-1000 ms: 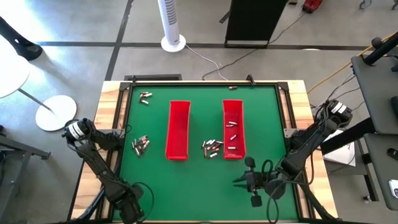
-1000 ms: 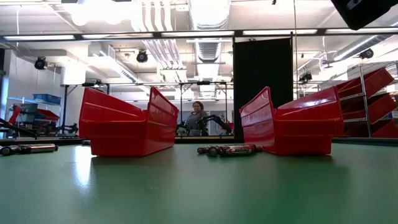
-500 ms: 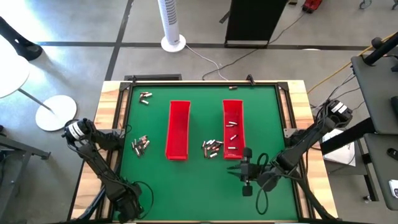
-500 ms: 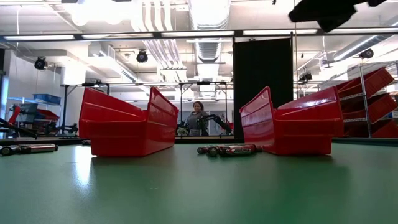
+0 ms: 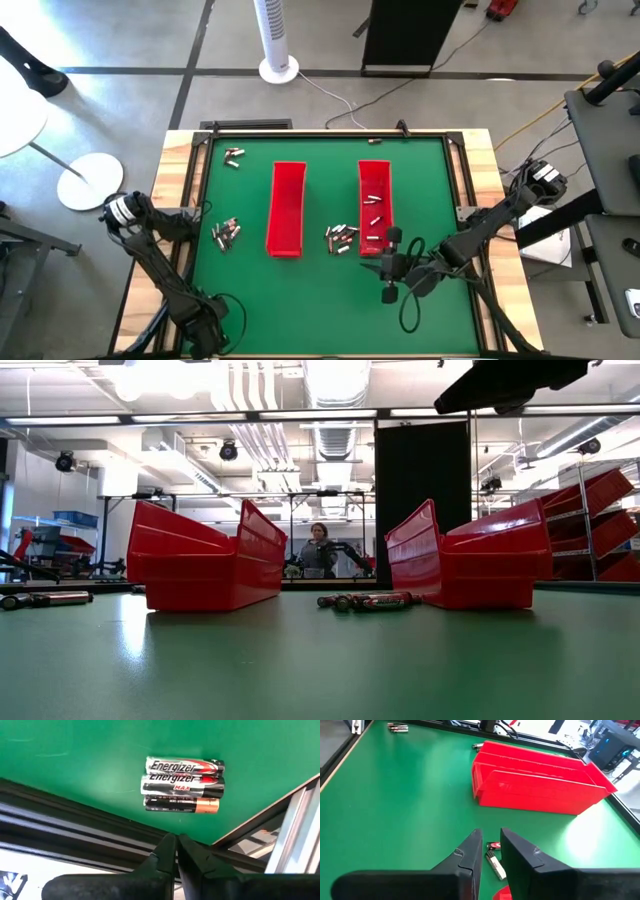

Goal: Sort batteries
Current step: Put the silver battery into the right red bin

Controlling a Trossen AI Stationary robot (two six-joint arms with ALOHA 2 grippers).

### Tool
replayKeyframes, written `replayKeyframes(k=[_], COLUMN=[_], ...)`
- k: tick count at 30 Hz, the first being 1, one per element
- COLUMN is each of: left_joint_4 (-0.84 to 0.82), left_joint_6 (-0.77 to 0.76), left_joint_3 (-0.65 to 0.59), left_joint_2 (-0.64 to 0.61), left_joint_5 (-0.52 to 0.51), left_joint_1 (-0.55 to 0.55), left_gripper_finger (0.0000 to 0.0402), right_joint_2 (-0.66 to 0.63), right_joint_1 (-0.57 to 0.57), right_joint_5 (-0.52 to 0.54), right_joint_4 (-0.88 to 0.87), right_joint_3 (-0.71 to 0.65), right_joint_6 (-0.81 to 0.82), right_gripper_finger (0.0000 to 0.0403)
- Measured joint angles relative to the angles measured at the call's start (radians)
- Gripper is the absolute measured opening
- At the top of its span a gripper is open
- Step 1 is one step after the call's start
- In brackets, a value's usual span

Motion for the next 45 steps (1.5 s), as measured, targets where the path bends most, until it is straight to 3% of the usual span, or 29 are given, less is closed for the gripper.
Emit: replayKeyframes(k=[9, 15, 33, 40, 45], left_joint_4=[0.018, 0.038, 0.022, 0.019, 0.017], left_joint_6=[0.034, 0.041, 0.015, 0.014, 0.019], left_joint_3=[0.000, 0.008, 0.010, 0.011, 0.012], left_joint_2=[0.055, 0.057, 0.055, 0.053, 0.049], left_joint_5=[0.029, -0.069, -0.171, -0.214, -0.270], left_joint_1=[-0.004, -0.005, 0.009, 0.029, 0.043], left_gripper_finger=[0.0000, 0.0000, 0.0000, 0.0000, 0.0000], right_joint_2=[0.000, 0.000, 0.013, 0.123, 0.276], right_joint_1=[0.003, 0.003, 0.003, -0.013, -0.015], right_joint_5=[-0.009, -0.009, -0.011, -0.013, -0.031], right_joint_4=[-0.002, -0.004, 0.001, 0.036, 0.062], right_joint_3=[0.000, 0.000, 0.000, 0.021, 0.125], right_joint_6=[0.000, 0.000, 0.023, 0.076, 0.084], right_gripper_finger=[0.0053, 0.0063, 0.0062, 0.0057, 0.0066])
